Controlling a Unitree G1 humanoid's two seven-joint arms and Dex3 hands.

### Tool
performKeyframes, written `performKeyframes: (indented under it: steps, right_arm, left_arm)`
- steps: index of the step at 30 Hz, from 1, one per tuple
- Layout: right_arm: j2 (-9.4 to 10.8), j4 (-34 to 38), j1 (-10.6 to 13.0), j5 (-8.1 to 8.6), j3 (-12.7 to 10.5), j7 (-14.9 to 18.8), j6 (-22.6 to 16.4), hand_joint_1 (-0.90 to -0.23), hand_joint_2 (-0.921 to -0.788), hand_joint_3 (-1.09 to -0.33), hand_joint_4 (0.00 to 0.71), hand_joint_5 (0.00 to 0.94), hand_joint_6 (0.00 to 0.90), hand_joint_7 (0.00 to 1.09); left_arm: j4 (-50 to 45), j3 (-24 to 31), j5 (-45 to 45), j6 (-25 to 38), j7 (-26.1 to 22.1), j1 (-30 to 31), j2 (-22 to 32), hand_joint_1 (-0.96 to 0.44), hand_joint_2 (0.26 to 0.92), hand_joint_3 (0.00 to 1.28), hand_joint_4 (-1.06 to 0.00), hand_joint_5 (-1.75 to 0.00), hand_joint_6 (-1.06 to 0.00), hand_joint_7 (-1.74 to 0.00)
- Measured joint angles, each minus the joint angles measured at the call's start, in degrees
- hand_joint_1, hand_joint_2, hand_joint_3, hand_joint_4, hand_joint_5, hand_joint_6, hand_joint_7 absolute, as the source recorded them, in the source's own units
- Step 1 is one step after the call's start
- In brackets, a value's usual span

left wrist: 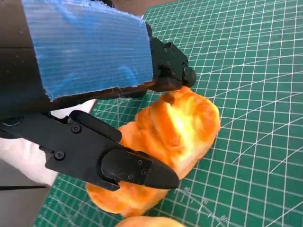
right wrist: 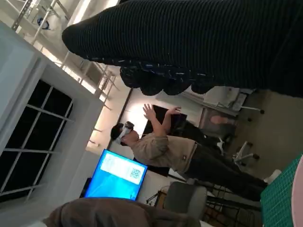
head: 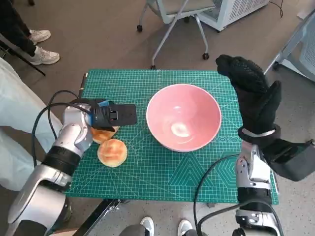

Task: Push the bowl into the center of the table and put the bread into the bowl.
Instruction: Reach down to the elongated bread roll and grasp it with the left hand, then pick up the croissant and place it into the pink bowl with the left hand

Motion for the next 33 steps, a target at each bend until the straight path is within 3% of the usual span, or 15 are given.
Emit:
performKeyframes:
  steps: [8,10,12,15,17,26,27,29,33]
  right_arm:
    - [0.0,0.1,0.0,-0.01,0.0,0.0,0.0,-0.64,-0.921,-0.722,0.186,0.0,0.059,0.53]
    - [0.0,0.2,0.0,-0.01,-0.1,0.0,0.0,-0.64,-0.921,-0.721,0.187,0.0,0.06,0.53]
    - [0.0,0.2,0.0,0.0,-0.1,0.0,0.0,-0.64,-0.921,-0.72,0.188,0.001,0.061,0.53]
    - [0.0,0.3,0.0,0.01,-0.1,0.0,0.0,-0.64,-0.921,-0.719,0.188,0.001,0.062,0.53]
    - [0.0,0.3,0.0,0.01,-0.2,0.0,0.0,-0.64,-0.921,-0.719,0.188,0.001,0.063,0.53]
    - [0.0,0.3,0.0,0.01,-0.2,0.0,0.0,-0.639,-0.921,-0.72,0.188,0.001,0.065,0.52]
    - [0.0,0.3,0.0,0.01,-0.2,0.0,0.0,-0.638,-0.921,-0.72,0.188,0.001,0.065,0.52]
    - [0.0,0.3,0.0,0.01,-0.3,0.0,0.0,-0.637,-0.921,-0.721,0.188,0.0,0.067,0.52]
    - [0.0,0.3,0.0,0.01,-0.4,0.0,0.0,-0.637,-0.921,-0.722,0.192,0.002,0.071,0.52]
  left_arm:
    - [0.1,1.6,-0.5,1.0,6.7,1.4,-1.4,-0.24,0.844,0.0,-0.66,-0.16,-0.54,-0.2]
    - [0.1,1.9,-0.7,1.0,8.2,1.7,-1.7,-0.16,0.834,0.0,-0.66,-0.46,-0.53,-0.31]
    - [0.2,2.3,-0.9,1.0,9.4,1.8,-1.8,0.11,0.871,0.01,-0.71,-0.84,-0.52,-0.47]
    - [0.5,2.8,-1.1,0.6,11.5,1.9,-1.8,0.3,0.885,0.01,-0.78,-1.01,-0.53,-0.58]
    - [0.8,3.0,-1.2,0.0,12.9,2.0,-1.9,0.35,0.888,0.01,-0.8,-1.05,-0.54,-0.63]
    - [3.0,2.9,-1.3,-3.0,16.7,2.0,-2.0,0.39,0.905,0.03,-0.76,-1.16,-0.54,-0.79]
    - [3.2,2.9,-1.2,-3.3,17.0,2.0,-2.0,0.25,0.901,0.06,-0.73,-1.16,-0.58,-0.92]
    - [3.8,2.8,-1.2,-3.9,17.6,1.9,-2.0,0.13,0.897,0.08,-0.7,-1.17,-0.62,-1.04]
    - [4.1,2.8,-1.2,-4.8,18.2,1.9,-1.9,0.03,0.9,0.1,-0.7,-1.2,-0.62,-1.11]
